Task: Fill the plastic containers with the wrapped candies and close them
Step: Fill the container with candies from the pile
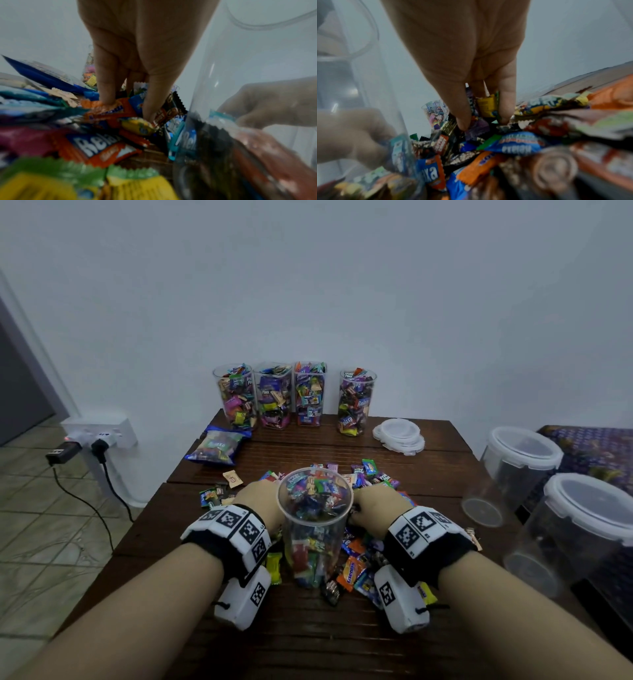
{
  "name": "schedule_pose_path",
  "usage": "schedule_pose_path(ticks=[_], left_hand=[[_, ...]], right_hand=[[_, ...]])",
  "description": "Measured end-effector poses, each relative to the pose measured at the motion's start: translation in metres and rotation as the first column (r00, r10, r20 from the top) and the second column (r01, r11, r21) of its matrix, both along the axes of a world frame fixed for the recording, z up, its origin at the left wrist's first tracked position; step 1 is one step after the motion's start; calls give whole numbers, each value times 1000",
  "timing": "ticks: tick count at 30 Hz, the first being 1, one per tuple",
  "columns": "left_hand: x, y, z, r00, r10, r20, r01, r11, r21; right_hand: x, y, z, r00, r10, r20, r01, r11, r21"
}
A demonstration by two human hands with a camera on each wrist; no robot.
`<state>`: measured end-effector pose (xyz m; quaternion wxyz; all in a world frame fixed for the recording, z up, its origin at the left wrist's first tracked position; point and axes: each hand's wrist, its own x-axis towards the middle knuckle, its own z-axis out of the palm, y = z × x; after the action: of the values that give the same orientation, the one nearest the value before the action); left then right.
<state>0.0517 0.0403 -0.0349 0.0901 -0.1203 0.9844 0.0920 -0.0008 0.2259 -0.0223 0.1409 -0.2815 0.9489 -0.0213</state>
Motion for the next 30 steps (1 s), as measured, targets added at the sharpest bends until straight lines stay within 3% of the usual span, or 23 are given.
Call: schedule_pose_path(ticks=[7,12,14,18,22,30], left_hand=[[10,-9,11,992,-5,-125,7,1000,14],[22,-9,25,932,144,-332,-48,959,279],[29,-7,34,899,209,-386,-55,926,374],[42,-8,56,801,316,-509,-32,871,490],[53,-5,69,741,364,-565,58,803,593],[62,2,75,722,349,-597,139,773,619]], right_hand=[[0,17,9,988,-155,28,157,945,-287],[6,20,18,977,-198,81,212,849,-484],[11,22,28,975,-205,81,214,790,-574],[28,22,53,974,-198,115,210,573,-792],[45,17,68,981,-157,113,173,445,-879],[72,2,72,996,-79,45,79,526,-847]])
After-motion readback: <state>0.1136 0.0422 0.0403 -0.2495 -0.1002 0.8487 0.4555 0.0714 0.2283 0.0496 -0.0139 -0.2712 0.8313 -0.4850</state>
